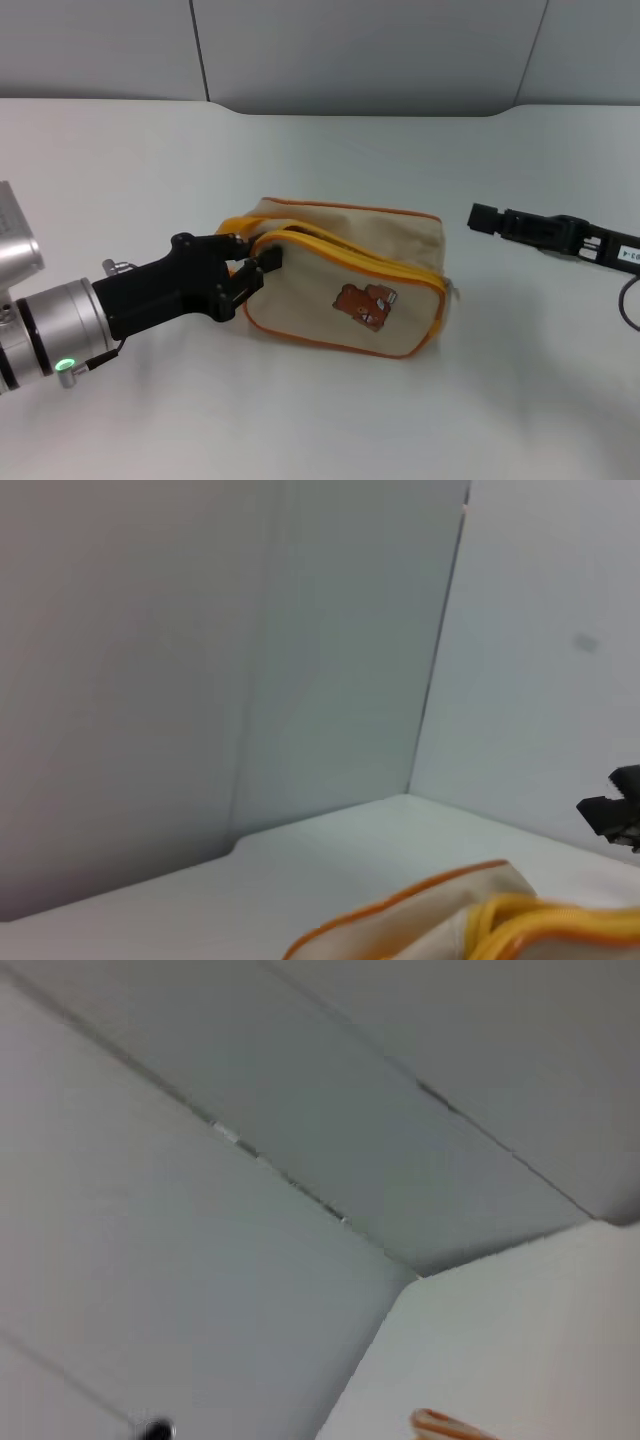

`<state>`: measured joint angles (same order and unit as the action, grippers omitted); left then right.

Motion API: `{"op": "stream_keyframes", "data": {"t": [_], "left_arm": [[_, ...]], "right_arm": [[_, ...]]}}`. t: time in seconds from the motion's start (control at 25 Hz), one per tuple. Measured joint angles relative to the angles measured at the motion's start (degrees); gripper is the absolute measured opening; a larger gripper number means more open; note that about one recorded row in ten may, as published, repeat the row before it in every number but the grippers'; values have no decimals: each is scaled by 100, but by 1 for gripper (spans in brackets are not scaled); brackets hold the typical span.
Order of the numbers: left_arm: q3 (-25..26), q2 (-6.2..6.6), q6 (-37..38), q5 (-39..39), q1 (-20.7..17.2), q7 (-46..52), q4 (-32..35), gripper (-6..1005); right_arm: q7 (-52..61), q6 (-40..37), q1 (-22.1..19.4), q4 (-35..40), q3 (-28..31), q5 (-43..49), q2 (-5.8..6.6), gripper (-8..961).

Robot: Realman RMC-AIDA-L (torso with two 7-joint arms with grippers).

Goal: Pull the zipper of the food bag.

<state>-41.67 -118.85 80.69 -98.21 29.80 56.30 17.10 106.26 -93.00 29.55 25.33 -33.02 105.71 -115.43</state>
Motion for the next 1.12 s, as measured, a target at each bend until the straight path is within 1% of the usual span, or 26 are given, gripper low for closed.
{"op": "stream_keyframes", "data": {"t": [0.04, 0.2, 0.24, 0.28, 0.32, 0.36, 0.4, 0.44, 0.48, 0.52, 0.6, 0.64, 0.68, 0.72, 0.8, 0.84, 0.88, 1.0, 1.12], "left_arm": [[24, 8, 60, 0, -8, 30, 0, 112], [355, 58, 679, 2, -47, 313, 52, 278], [566, 132, 1217, 3, -75, 453, 73, 320], [566, 132, 1217, 3, -75, 453, 73, 344], [533, 214, 1755, -55, -61, 501, 111, 368], [447, 254, 2012, -119, -34, 519, 151, 393], [447, 254, 2012, -119, -34, 519, 151, 417], [197, 309, 2396, -285, 20, 588, 260, 441], [197, 309, 2396, -285, 20, 588, 260, 465], [18, 328, 2531, -350, 44, 672, 352, 489], [-203, 339, 2650, -434, 60, 813, 478, 538], [-334, 340, 2664, -545, 60, 911, 560, 562], [-334, 340, 2664, -545, 60, 911, 560, 596], [-356, 341, 2660, -607, 49, 925, 569, 631], [-368, 350, 2648, -729, 1, 931, 567, 699], [-369, 353, 2645, -753, -26, 931, 563, 734], [-375, 366, 2644, -794, -104, 927, 561, 768], [-379, 371, 2663, -829, -180, 897, 571, 797], [-385, 383, 2671, -944, -226, 863, 579, 826]], "right_arm": [[-215, -27, 28, 22, -13, 3, 8, 163], [-1214, -189, 60, 95, 9, 3, 20, 318], [-1765, -376, 67, 103, 23, 2, 22, 357], [-1765, -376, 67, 103, 23, 2, 22, 404], [-2275, -645, 77, 109, 6, 7, 28, 452], [-2548, -817, 78, 122, -10, 17, 32, 499], [-2548, -817, 78, 122, -10, 17, 32, 547], [-3045, -1226, 55, 230, -57, 70, 51, 594], [-3045, -1226, 55, 230, -57, 70, 51, 617], [-3418, -1588, 22, 411, -120, 216, 61, 639], [-3548, -1714, 13, 486, -142, 327, 63, 685], [-3777, -1850, 6, 616, -180, 639, 63, 707], [-3777, -1850, 6, 616, -180, 639, 63, 730], [-3975, -1881, 5, 654, -211, 923, 59, 753], [-4115, -1872, 7, 660, -221, 1078, 42, 798], [-4362, -1801, 6, 645, -225, 1253, -9, 802], [-4362, -1801, 6, 645, -225, 1253, -9, 805], [-4596, -1701, -10, 623, -225, 1339, -65, 816], [-4663, -1696, -32, 608, -211, 1344, -75, 820]]}}
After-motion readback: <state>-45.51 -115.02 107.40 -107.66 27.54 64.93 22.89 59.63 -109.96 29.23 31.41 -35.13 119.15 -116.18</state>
